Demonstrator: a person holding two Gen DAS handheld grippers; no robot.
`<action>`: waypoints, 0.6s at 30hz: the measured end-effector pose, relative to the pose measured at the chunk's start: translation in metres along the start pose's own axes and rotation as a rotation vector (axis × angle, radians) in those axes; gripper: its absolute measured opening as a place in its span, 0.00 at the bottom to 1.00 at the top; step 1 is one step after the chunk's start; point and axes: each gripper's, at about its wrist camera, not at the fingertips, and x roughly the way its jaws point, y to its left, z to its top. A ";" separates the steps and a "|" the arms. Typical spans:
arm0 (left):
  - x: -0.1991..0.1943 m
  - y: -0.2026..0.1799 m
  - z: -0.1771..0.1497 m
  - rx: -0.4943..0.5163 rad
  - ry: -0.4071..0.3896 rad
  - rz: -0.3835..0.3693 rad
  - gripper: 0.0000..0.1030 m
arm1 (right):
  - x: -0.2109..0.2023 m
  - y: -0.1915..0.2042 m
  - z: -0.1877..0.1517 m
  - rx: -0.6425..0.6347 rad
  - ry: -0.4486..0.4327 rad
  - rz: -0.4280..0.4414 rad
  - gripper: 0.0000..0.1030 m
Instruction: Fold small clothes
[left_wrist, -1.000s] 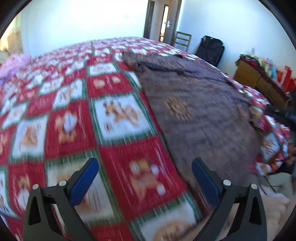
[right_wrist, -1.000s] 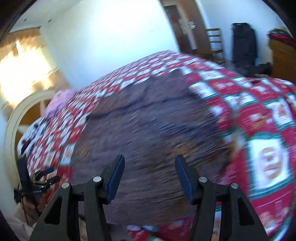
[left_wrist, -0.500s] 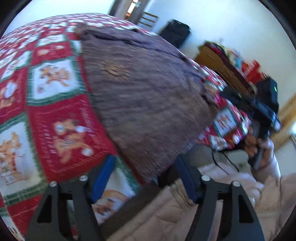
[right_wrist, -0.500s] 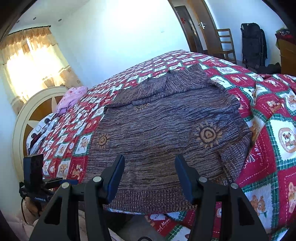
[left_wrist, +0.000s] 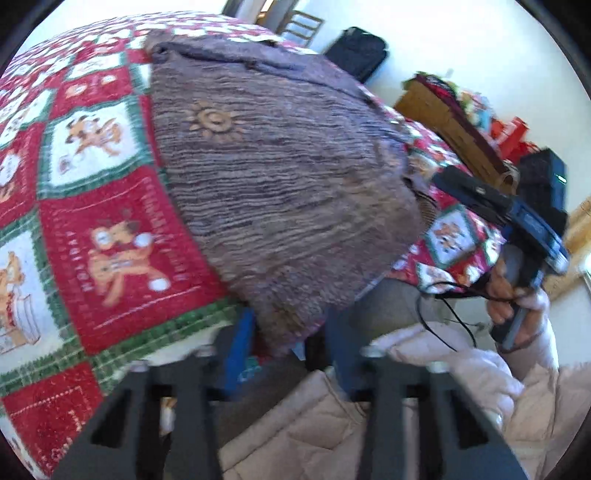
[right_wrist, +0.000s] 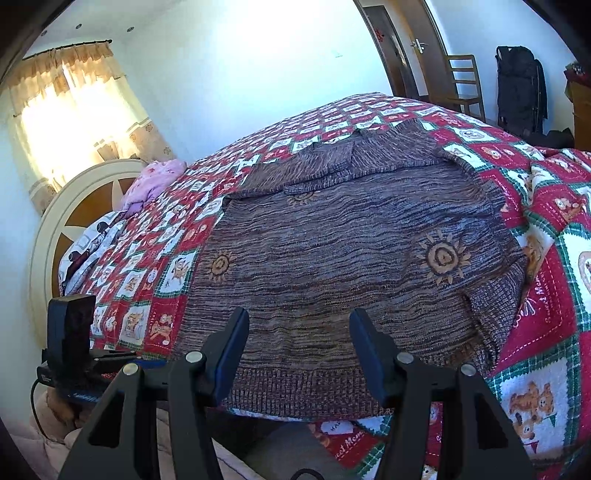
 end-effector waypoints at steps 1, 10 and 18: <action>0.000 0.004 0.001 -0.021 0.005 0.014 0.11 | 0.000 0.001 0.000 -0.002 -0.002 0.001 0.56; -0.011 -0.003 0.017 -0.039 -0.036 -0.043 0.10 | 0.009 0.044 -0.010 -0.170 0.041 0.143 0.56; 0.015 -0.001 0.039 0.007 0.013 -0.010 0.10 | 0.047 0.095 -0.038 -0.417 0.194 0.215 0.56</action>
